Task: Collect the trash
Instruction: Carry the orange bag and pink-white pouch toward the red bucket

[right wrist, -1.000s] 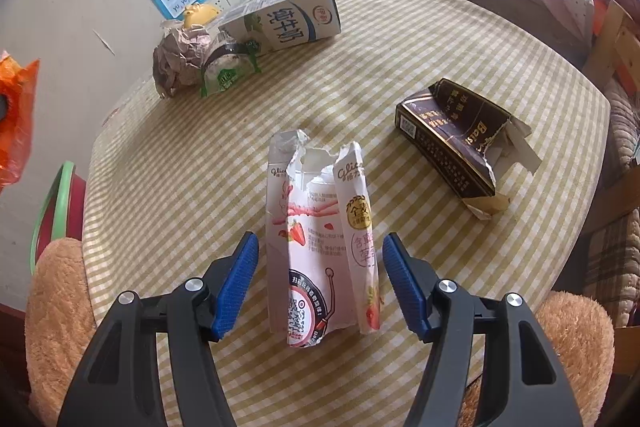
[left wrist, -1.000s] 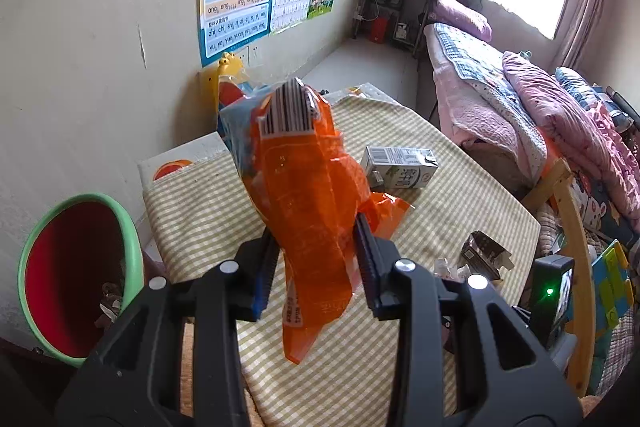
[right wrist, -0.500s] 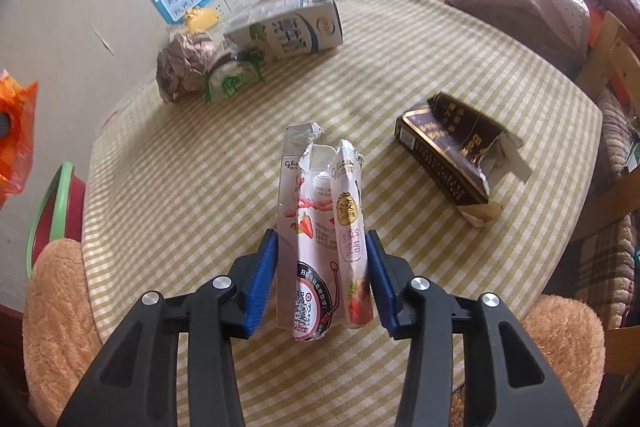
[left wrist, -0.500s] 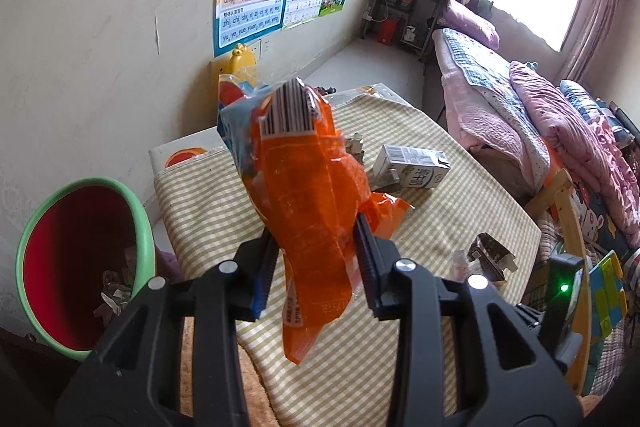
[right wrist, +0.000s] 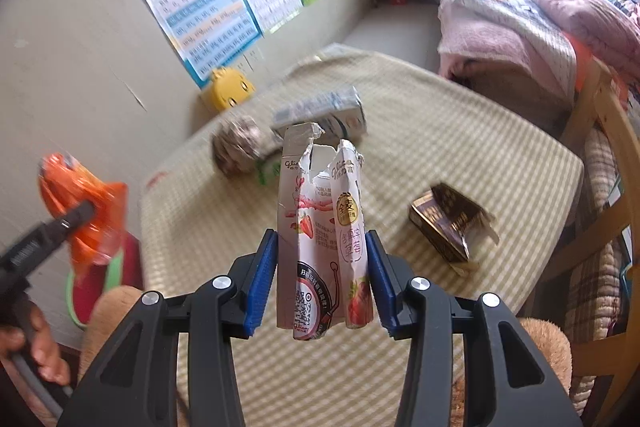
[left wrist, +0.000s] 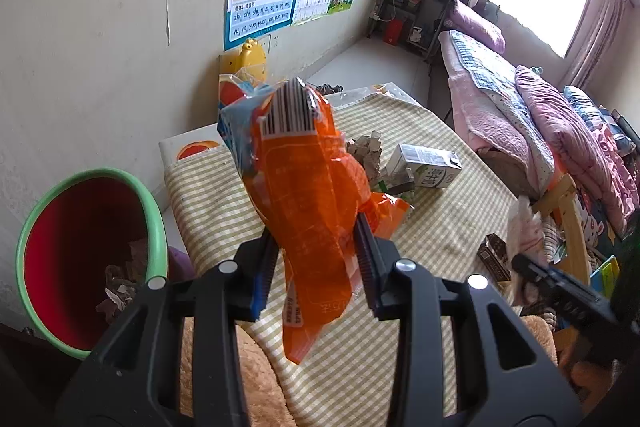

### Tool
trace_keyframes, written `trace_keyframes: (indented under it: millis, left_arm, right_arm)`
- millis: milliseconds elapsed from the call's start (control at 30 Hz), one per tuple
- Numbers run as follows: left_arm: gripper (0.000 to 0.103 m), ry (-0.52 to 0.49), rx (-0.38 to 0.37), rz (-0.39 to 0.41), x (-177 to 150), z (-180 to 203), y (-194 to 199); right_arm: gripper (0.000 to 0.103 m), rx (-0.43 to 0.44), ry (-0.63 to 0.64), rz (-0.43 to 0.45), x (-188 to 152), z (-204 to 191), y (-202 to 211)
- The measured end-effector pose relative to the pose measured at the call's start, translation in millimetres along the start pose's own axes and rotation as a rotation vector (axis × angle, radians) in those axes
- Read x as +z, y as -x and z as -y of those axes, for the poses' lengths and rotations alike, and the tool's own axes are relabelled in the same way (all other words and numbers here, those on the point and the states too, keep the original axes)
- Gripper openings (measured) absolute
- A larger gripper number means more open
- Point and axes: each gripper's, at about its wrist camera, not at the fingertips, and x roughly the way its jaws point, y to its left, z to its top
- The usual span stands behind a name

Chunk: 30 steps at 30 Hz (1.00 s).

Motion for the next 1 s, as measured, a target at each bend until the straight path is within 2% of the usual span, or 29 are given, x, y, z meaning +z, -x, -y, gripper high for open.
trace_keyframes:
  millis: [300, 600, 1000]
  left_arm:
    - [0.035, -0.006, -0.006, 0.024, -0.4, -4.7, 7.1]
    - [0.035, 0.021, -0.005, 0.015, 0.7, -17.4, 4.8]
    - [0.035, 0.044, 0.049, 0.024, 2.0, -38.1, 11.0]
  right_arm:
    - [0.043, 0.044, 0.051, 0.068, 16.0, -33.4, 25.5]
    - [0.043, 0.071, 0.077, 0.076, 18.2, -49.4, 26.8]
    - [0.043, 0.156, 0.127, 0.07, 22.2, -86.0, 20.6]
